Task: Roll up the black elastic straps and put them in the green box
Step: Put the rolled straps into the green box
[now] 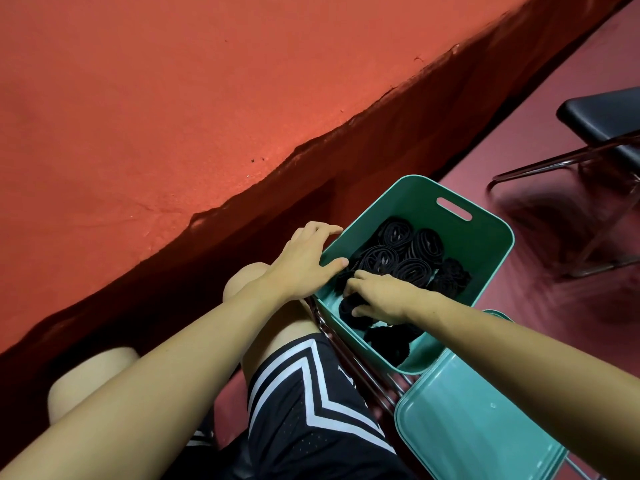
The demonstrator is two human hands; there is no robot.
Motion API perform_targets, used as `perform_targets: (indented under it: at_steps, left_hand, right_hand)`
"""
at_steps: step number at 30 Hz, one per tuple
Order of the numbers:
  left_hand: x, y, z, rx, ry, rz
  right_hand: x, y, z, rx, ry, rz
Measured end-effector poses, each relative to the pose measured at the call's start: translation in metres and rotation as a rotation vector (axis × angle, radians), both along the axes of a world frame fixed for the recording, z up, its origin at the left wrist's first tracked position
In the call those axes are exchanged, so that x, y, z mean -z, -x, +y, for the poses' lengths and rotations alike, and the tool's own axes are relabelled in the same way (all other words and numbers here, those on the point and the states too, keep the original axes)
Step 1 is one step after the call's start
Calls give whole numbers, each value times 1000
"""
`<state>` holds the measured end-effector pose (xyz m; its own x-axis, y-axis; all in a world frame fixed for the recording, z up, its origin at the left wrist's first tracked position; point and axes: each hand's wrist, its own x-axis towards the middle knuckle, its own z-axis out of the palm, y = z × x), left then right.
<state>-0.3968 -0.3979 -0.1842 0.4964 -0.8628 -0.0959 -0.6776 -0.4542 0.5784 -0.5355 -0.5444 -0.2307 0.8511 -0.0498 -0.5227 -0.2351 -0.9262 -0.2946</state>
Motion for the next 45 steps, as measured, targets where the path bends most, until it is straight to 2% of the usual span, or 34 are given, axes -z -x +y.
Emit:
perform_targets:
  at_steps: [8, 13, 17, 25, 33, 36, 38, 41, 45]
  left_hand:
    - [1, 1, 2, 4, -12, -8]
    - [-2, 3, 2, 1, 3, -23]
    - [-6, 10, -1, 26, 31, -103]
    - [-15, 70, -28, 127, 120, -188]
    - [-2, 187, -50, 412, 184, -273]
    - [8, 227, -59, 476, 269, -289]
    - [20, 253, -63, 509, 264, -222]
    - [47, 282, -66, 518, 80, -65]
    - [89, 284, -65, 359, -213, 73]
  right_hand:
    - [1, 1, 1, -112, 200, 3]
    - [-11, 7, -3, -33, 174, -56]
    - [-31, 22, -16, 41, 139, -177]
    - [-61, 112, -56, 212, 218, -575]
    - [-62, 233, -80, 269, 409, -615]
    - [-46, 274, -84, 303, 433, -580]
    - [-25, 297, -85, 364, 428, -487]
    - [11, 317, -84, 451, 374, -274]
    - [48, 318, -85, 586, 256, 20]
